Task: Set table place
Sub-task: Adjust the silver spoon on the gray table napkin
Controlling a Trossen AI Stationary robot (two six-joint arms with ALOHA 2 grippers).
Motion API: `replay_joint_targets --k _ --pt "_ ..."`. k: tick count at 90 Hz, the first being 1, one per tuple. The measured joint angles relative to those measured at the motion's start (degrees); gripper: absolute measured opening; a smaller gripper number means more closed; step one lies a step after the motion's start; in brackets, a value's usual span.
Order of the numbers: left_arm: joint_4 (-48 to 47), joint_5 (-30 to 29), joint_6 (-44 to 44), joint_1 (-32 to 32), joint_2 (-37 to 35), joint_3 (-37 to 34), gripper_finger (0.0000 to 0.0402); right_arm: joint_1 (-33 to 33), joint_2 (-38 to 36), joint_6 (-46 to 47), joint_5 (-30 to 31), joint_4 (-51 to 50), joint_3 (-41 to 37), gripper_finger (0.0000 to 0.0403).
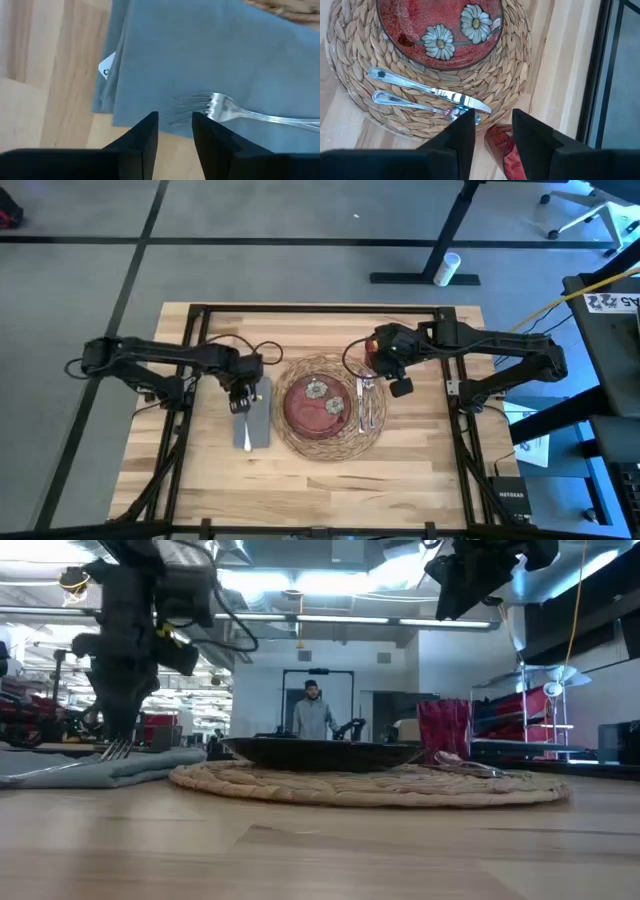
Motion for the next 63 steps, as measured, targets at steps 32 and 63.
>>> replay_joint_targets --k 32,63 --pt "0.7 0.0 0.6 1.0 4.7 0.0 0.0092 0.0 0.0 -0.2 -0.2 0.0 0.0 0.0115" --pt "2.0 0.0 2.4 0.9 4.9 0.0 0.0008 0.0 0.0 -0.3 -0.4 -0.2 0.0 0.0115"
